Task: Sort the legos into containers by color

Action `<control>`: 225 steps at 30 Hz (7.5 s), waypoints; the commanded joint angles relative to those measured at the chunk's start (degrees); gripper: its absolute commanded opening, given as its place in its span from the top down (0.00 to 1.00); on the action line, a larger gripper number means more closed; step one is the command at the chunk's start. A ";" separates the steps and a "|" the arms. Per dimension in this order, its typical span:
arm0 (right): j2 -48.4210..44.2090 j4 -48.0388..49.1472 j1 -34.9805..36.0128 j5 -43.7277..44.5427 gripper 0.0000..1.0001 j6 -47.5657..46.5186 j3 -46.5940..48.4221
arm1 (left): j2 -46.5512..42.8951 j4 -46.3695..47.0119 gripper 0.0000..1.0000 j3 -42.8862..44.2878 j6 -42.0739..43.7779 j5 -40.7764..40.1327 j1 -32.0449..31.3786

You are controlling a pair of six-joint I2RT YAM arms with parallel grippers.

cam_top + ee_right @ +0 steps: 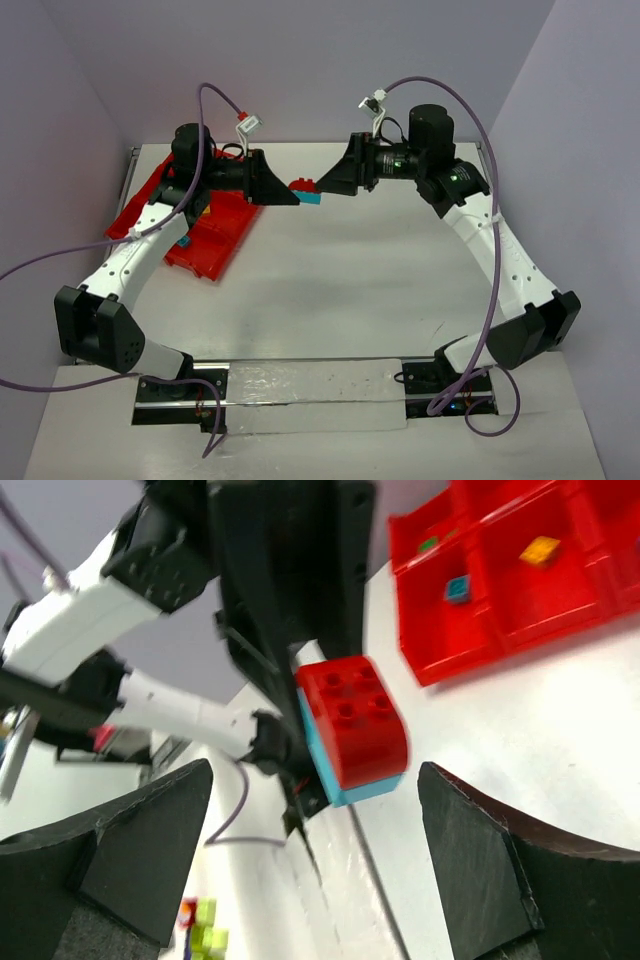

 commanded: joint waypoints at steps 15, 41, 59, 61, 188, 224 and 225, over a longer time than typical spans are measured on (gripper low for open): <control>5.37 4.91 0.97 -8.90 0.14 -1.16 2.24 | -0.25 -8.35 1.00 4.90 7.53 4.13 -0.18; 8.48 13.78 3.26 -15.17 0.58 5.14 0.17 | -1.49 -7.78 1.00 5.54 7.08 3.77 -0.38; 5.51 35.57 1.68 -10.49 1.00 23.82 -9.86 | -2.44 -11.49 1.00 6.06 9.98 2.90 -0.38; 4.86 40.78 0.22 -9.24 1.00 27.63 -11.63 | -2.48 -12.18 1.00 6.15 10.45 2.77 -0.38; 9.21 17.27 2.90 -17.64 1.00 7.78 -1.79 | 0.86 9.88 0.35 0.20 -8.67 7.21 -0.39; 3.43 -2.13 -4.98 -0.91 0.00 -4.19 0.32 | 1.30 -16.13 1.00 7.37 4.40 -6.12 8.33; 2.27 -3.41 -5.72 1.58 0.00 -5.14 0.25 | 1.55 -18.93 1.00 8.13 4.20 -11.75 11.13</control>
